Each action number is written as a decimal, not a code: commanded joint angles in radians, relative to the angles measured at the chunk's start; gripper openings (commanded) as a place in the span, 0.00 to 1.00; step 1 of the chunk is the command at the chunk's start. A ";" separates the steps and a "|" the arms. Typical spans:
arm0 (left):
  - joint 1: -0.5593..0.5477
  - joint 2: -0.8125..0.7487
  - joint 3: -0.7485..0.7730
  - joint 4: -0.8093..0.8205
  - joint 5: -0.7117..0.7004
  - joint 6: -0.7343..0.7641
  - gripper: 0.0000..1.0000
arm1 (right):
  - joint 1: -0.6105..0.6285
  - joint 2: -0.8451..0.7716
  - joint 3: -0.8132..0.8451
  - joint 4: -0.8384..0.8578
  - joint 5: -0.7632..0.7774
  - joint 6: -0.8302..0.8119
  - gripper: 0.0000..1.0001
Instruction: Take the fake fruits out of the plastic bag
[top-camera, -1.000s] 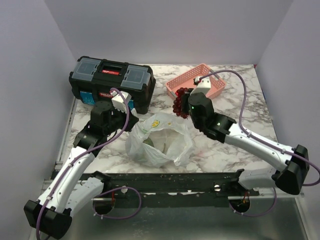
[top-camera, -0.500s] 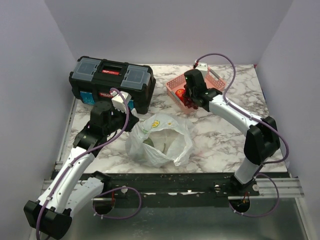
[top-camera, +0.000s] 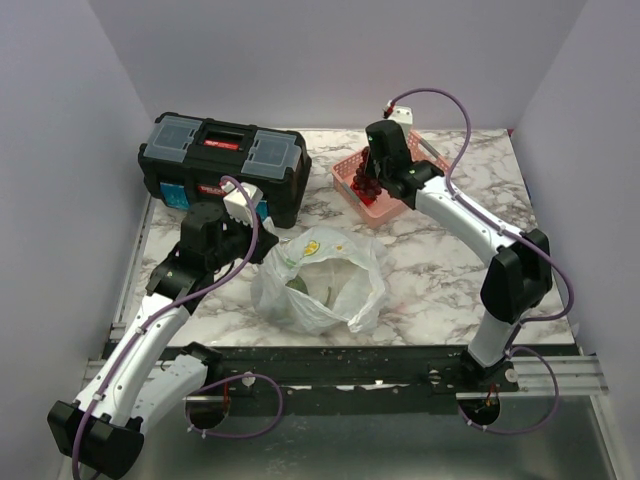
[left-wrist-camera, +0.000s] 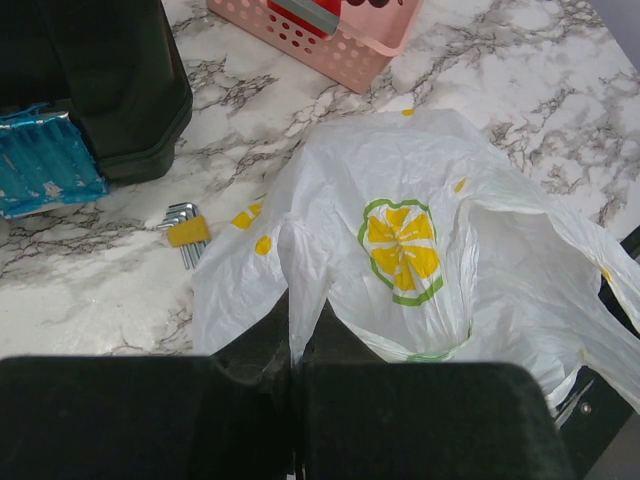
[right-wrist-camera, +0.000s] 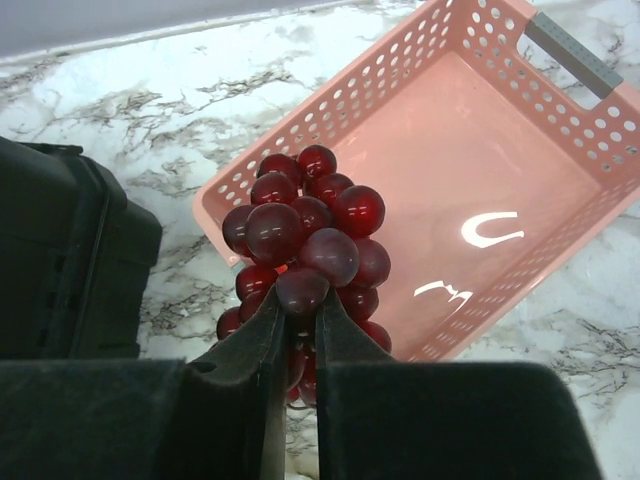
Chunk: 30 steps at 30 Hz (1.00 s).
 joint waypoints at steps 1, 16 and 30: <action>0.004 -0.003 0.021 0.004 0.027 -0.006 0.00 | -0.005 0.009 0.001 -0.007 0.043 -0.008 0.12; 0.004 0.001 0.020 0.004 0.035 -0.009 0.00 | -0.010 0.083 -0.129 -0.019 0.022 0.052 0.19; 0.004 -0.001 0.019 0.006 0.037 -0.012 0.00 | -0.010 0.040 -0.156 -0.047 0.015 0.041 0.37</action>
